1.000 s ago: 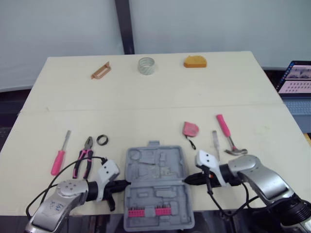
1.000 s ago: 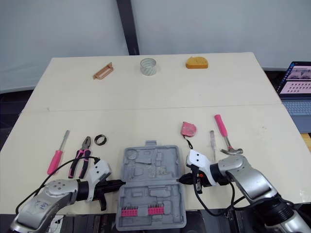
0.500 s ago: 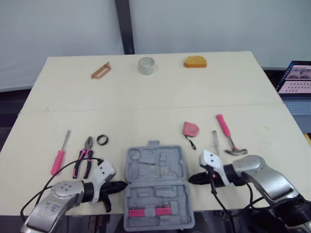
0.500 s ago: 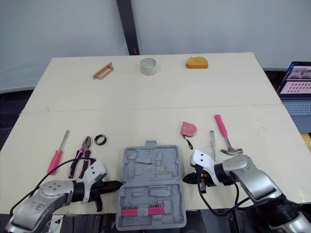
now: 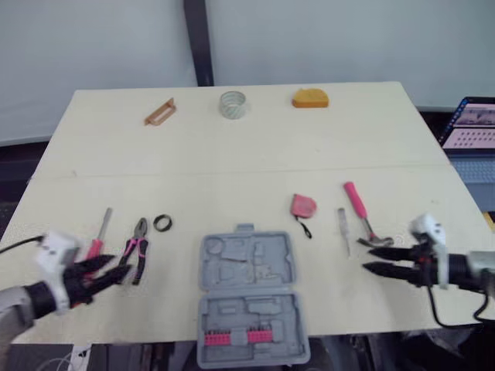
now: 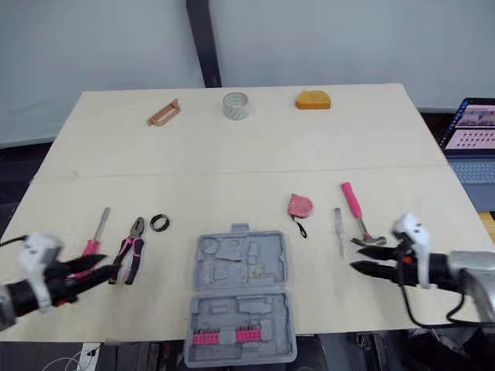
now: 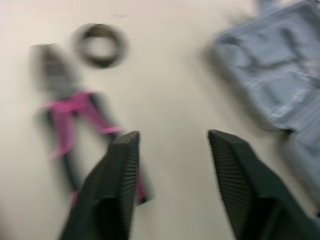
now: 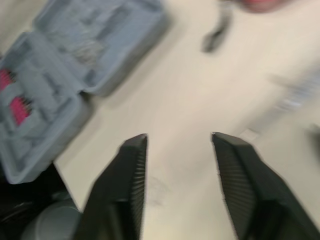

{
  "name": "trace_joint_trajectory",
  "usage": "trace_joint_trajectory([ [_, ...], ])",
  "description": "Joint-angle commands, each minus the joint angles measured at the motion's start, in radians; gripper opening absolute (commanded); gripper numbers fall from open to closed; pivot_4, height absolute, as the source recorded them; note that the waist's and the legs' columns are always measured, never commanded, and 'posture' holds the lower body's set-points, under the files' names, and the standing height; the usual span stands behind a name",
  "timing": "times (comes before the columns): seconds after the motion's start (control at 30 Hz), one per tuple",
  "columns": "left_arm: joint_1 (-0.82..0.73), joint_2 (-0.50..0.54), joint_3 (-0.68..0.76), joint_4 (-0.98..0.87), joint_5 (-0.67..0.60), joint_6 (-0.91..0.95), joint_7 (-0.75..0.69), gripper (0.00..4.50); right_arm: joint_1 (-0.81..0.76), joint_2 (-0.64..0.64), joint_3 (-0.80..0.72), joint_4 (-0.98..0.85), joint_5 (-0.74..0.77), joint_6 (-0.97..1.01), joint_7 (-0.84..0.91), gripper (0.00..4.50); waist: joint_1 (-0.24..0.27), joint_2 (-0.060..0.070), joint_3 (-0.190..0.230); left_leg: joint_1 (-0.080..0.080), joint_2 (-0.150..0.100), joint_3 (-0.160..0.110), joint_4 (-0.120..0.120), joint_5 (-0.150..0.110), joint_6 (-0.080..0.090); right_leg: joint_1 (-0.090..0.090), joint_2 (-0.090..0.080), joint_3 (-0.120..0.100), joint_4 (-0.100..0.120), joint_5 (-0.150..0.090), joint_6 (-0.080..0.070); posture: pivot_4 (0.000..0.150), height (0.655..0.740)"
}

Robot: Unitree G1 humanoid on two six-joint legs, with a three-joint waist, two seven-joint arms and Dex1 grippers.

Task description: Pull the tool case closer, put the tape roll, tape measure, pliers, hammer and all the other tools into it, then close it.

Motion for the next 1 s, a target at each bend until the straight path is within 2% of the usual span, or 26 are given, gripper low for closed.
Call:
trace_joint_trajectory([
  [0.03,0.008,-0.001,0.139,0.134,0.007,-0.061,0.016,3.82,0.002,0.009,-0.126,0.095,0.008,-0.053,-0.053,3.73,0.0,0.0,0.0,0.0,0.0,0.0,0.0,0.0,0.0,0.0,0.0,0.0,0.0,0.0,0.0,0.15,0.74],
  [0.1,-0.007,-0.003,0.172,0.211,0.024,-0.099,0.039,4.49,0.0,0.026,-0.156,0.149,-0.007,-0.088,-0.09,4.47,0.0,0.0,0.0,0.0,0.0,0.0,0.0,0.0,0.0,0.0,0.0,0.0,0.0,0.0,0.0,0.15,0.74],
  [0.4,-0.068,-0.01,0.193,0.432,0.145,-0.306,0.187,4.49,-0.056,0.085,-0.239,0.419,-0.079,-0.311,-0.263,4.47,0.0,-0.001,0.0,0.0,0.0,0.001,0.0,0.0,0.0,0.0,0.0,0.001,0.0,0.0,0.0,0.15,0.74],
  [0.67,-0.096,-0.018,0.194,0.516,0.159,-0.373,0.27,4.49,-0.095,0.087,-0.25,0.557,-0.121,-0.44,-0.339,4.47,-0.01,-0.001,0.0,0.002,0.001,0.002,-0.001,0.0,0.0,0.0,0.0,0.001,0.0,0.0,0.0,0.15,0.74],
  [0.87,-0.099,-0.014,0.149,0.503,0.16,-0.385,0.247,4.49,-0.107,0.09,-0.228,0.508,-0.107,-0.411,-0.327,4.47,-0.012,-0.001,0.0,0.002,0.001,0.002,-0.001,0.0,0.0,0.0,0.0,0.001,0.0,0.0,0.0,0.15,0.74],
  [0.93,-0.099,-0.011,0.121,0.47,0.157,-0.393,0.219,4.49,-0.088,0.099,-0.219,0.414,-0.063,-0.355,-0.287,4.47,-0.012,0.0,0.0,0.002,0.001,0.002,-0.001,0.0,0.0,0.0,0.0,0.001,0.0,0.0,0.0,0.15,0.74],
  [1.0,-0.102,-0.004,0.061,0.374,0.13,-0.385,0.155,4.49,-0.07,0.114,-0.197,0.235,0.024,-0.243,-0.252,4.47,-0.009,-0.001,0.0,0.002,0.001,0.002,-0.001,0.0,0.0,0.0,0.0,0.001,0.0,0.0,0.0,0.15,0.74],
])
